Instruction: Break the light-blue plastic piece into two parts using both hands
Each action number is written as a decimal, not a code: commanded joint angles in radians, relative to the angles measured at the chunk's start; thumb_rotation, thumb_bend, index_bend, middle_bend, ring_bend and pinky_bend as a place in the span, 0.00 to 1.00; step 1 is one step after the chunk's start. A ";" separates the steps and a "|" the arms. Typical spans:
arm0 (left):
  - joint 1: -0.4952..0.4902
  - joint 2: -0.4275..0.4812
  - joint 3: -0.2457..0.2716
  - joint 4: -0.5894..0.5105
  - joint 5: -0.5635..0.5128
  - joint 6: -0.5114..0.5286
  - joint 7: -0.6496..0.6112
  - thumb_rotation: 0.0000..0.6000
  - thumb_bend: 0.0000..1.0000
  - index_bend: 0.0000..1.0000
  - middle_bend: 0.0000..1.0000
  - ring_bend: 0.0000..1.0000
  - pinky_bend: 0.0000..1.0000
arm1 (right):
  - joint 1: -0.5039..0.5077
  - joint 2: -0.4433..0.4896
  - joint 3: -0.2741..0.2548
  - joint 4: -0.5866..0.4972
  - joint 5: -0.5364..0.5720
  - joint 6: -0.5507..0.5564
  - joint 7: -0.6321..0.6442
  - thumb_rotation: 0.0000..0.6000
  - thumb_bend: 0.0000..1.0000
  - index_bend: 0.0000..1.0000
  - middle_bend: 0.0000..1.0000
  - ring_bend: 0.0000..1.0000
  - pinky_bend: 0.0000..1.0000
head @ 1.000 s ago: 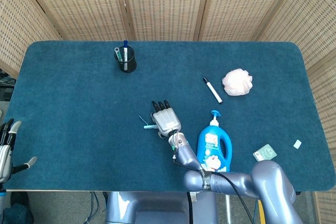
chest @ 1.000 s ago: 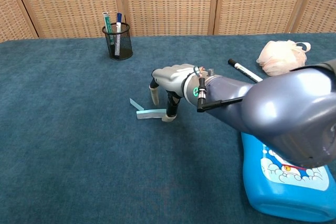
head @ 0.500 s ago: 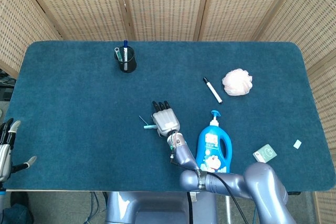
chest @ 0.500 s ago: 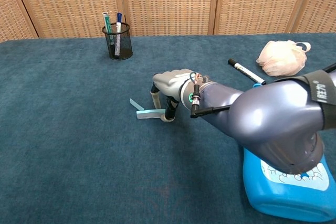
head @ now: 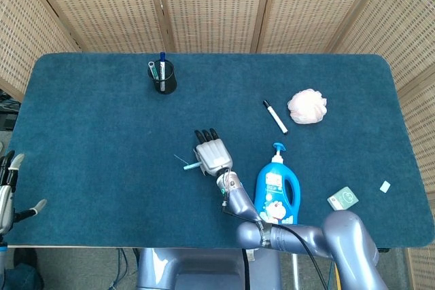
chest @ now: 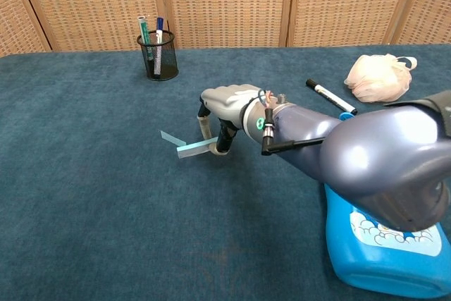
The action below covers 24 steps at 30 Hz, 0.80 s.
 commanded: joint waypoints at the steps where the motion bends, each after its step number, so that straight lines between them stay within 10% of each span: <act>1: -0.013 -0.034 -0.028 0.059 0.048 0.054 -0.020 1.00 0.00 0.00 0.00 0.47 0.61 | -0.023 0.042 0.001 -0.055 -0.041 0.021 0.027 1.00 0.47 0.60 0.06 0.00 0.00; 8: -0.075 -0.041 -0.076 0.091 0.124 0.085 -0.039 1.00 0.00 0.00 0.18 0.82 0.99 | -0.051 0.116 0.006 -0.153 -0.054 0.069 0.018 1.00 0.51 0.60 0.06 0.00 0.00; 14: -0.178 0.009 -0.110 -0.001 0.105 -0.058 0.052 1.00 0.00 0.00 0.57 0.97 1.00 | -0.062 0.159 0.013 -0.216 -0.040 0.102 -0.001 1.00 0.51 0.60 0.06 0.00 0.00; 24: -0.301 0.003 -0.143 -0.049 0.079 -0.191 0.145 1.00 0.00 0.00 0.67 0.98 1.00 | -0.057 0.191 0.019 -0.251 -0.004 0.118 -0.027 1.00 0.51 0.60 0.06 0.00 0.00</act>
